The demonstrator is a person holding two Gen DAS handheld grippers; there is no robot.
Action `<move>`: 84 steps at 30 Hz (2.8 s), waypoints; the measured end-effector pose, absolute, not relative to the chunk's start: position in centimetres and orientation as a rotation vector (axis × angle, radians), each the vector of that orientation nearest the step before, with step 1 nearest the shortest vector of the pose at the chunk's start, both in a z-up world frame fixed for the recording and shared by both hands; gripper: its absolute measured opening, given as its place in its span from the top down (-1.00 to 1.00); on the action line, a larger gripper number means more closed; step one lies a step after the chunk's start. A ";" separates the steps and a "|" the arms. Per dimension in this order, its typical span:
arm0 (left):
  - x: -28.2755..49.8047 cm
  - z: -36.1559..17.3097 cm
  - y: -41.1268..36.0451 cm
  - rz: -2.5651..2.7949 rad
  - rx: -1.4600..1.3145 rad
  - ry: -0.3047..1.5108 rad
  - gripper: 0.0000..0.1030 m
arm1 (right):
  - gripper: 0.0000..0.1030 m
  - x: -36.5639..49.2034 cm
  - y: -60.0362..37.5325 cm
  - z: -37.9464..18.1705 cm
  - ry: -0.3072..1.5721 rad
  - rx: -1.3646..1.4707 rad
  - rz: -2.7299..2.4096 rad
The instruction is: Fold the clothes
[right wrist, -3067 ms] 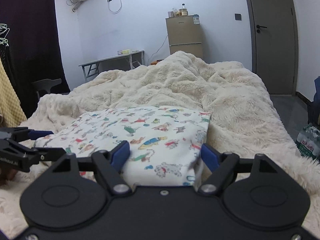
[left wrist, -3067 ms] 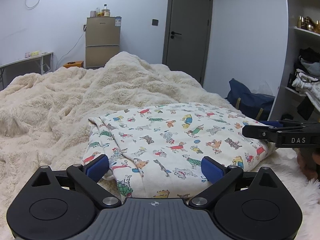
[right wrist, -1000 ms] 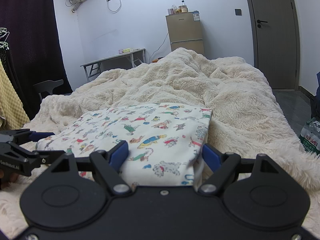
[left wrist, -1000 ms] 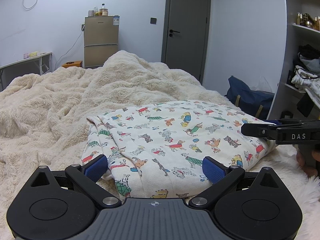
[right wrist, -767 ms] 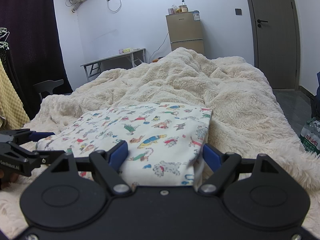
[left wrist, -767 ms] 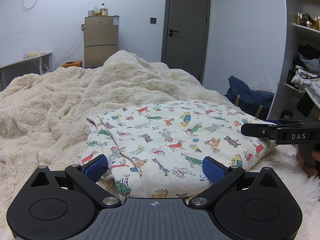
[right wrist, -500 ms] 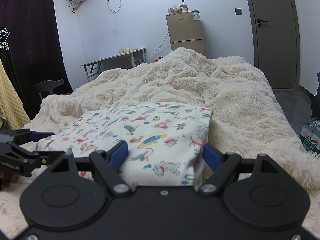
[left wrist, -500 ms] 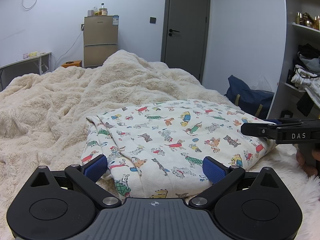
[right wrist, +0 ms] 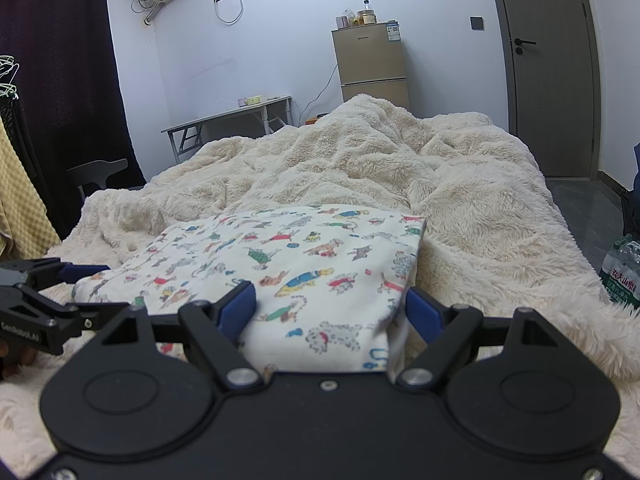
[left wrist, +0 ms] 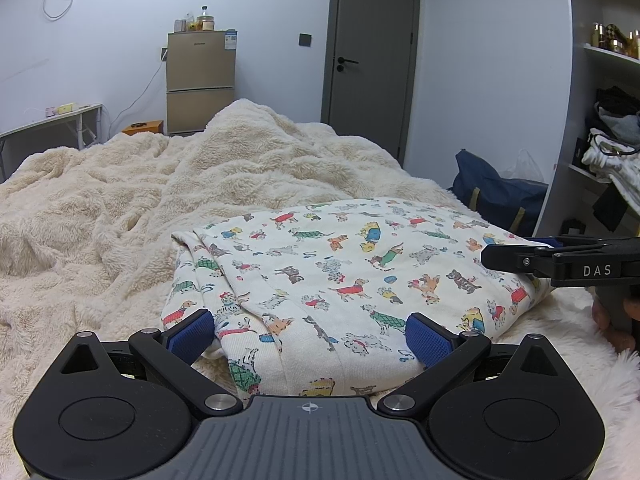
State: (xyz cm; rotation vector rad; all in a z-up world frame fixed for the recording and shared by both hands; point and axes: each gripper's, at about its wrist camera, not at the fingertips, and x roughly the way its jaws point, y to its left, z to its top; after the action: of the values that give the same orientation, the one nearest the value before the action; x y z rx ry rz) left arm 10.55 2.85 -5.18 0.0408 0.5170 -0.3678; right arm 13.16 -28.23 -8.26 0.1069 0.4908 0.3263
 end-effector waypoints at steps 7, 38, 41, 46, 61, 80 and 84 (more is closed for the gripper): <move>10.5 -5.2 2.9 -0.369 0.041 0.517 -0.96 | -0.57 13.3 -28.4 -8.3 0.495 0.113 0.331; 10.0 -4.1 2.1 -0.422 0.186 0.498 -0.97 | -0.59 13.3 -28.7 -6.6 0.508 -0.020 0.408; 8.4 -3.6 0.8 -0.470 0.425 0.432 -0.97 | -0.60 11.9 -28.4 -5.2 0.475 -0.266 0.445; 5.8 -5.3 -2.0 -0.539 0.782 0.352 -0.93 | -0.59 9.0 -26.4 -4.8 0.452 -0.596 0.553; 7.6 -9.3 -9.2 -0.434 1.144 0.112 -0.36 | -0.65 8.3 -19.0 -8.1 0.286 -1.065 0.531; 9.2 -5.9 -7.0 -0.504 0.957 0.200 0.00 | -0.26 10.0 -20.1 -8.5 0.290 -0.970 0.502; 9.0 -6.5 -7.1 -0.510 0.979 0.208 -0.07 | -0.15 9.5 -20.3 -9.6 0.296 -1.046 0.463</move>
State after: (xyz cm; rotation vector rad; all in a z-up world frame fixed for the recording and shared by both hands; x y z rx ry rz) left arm 9.03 -7.11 -6.54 0.9793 0.2084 -0.5100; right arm 9.46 -20.31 -9.62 -1.0457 0.2960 0.4631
